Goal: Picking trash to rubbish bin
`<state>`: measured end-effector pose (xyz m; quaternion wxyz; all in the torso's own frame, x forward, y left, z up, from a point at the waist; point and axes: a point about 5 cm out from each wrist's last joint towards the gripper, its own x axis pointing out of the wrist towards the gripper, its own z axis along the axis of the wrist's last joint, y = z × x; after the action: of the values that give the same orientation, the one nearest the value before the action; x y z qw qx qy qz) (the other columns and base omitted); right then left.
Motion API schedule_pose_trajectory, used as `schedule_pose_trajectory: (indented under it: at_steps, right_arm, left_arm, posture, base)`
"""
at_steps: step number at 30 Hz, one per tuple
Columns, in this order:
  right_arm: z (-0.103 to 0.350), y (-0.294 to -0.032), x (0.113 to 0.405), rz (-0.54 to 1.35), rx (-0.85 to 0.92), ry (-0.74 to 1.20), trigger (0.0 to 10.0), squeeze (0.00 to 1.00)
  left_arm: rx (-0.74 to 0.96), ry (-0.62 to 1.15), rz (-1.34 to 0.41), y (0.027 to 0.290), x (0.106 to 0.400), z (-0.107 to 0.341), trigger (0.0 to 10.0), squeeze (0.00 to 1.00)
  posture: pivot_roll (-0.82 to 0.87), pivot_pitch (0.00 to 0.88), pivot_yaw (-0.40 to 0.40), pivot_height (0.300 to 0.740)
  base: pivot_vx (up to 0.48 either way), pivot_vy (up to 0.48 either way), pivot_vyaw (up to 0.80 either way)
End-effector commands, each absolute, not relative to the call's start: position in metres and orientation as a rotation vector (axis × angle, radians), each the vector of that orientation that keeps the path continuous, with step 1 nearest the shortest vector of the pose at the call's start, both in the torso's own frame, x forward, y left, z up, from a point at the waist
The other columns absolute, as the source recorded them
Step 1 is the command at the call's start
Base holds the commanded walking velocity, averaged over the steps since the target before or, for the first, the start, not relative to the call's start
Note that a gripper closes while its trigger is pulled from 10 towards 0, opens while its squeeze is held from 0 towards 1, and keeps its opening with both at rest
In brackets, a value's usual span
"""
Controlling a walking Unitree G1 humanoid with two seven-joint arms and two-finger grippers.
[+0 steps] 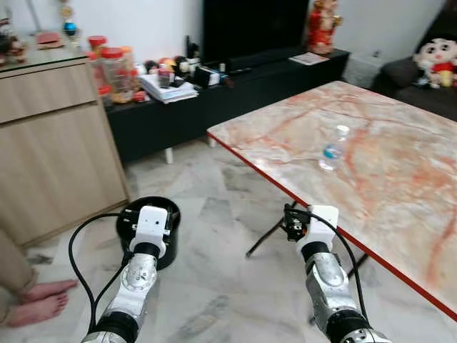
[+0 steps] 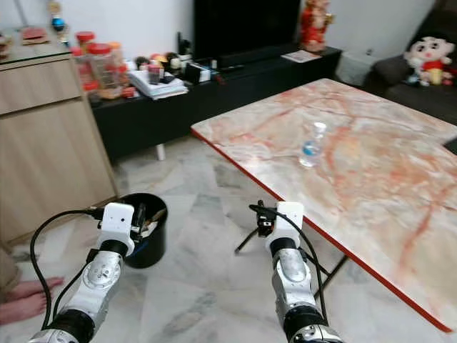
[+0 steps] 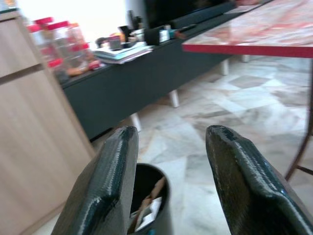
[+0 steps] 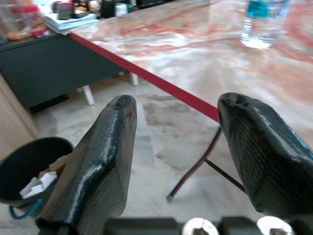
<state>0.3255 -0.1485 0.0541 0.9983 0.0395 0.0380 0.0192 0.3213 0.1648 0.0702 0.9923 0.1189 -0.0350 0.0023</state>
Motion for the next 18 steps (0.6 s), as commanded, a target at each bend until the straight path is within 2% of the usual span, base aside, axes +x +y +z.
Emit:
schedule_pose_trajectory:
  at_steps: [1,18]
  right_arm:
    - [0.0612,-0.1442,0.3291,0.059,0.071,0.044,10.0,0.0]
    - [0.061,-0.1427,0.3291,0.07,0.063,0.047,10.0,0.0]
  left_arm:
    - [0.237,-0.077,0.001,0.1649,0.3208,0.0708,10.0,0.0]
    - [0.232,-0.083,-0.003,0.1632,0.3209,0.0719,10.0,0.0]
  posture:
    - [0.12,0.0,-0.063,0.74]
    - [0.13,0.0,-0.067,0.74]
  base:
    - [0.0,0.0,-0.8]
    - [0.0,0.0,-0.8]
